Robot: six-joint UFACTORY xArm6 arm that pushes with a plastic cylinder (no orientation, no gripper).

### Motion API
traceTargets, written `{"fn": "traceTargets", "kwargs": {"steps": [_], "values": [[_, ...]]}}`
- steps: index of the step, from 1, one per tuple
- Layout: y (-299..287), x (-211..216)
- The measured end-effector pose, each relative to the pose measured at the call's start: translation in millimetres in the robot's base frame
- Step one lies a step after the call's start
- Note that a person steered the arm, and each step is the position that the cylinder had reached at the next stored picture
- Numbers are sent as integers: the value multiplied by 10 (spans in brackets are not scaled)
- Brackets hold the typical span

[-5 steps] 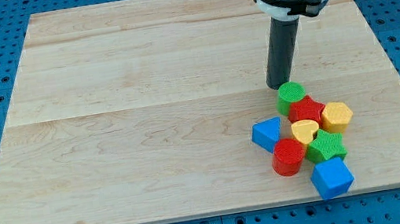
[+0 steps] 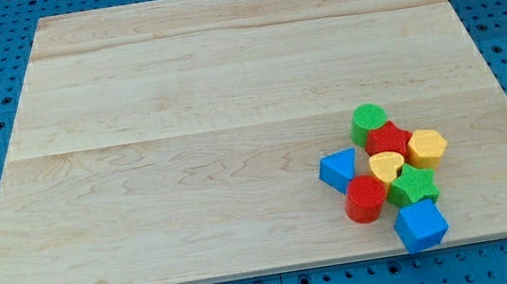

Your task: Point your arm to bottom right

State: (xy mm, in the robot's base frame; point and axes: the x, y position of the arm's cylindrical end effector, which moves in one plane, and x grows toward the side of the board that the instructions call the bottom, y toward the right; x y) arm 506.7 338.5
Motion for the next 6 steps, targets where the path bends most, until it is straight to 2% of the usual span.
{"fn": "traceTargets", "kwargs": {"steps": [1, 2, 4, 5, 6], "values": [[33, 581], [-177, 773], [-275, 625], [-588, 697], [-756, 1113]]}}
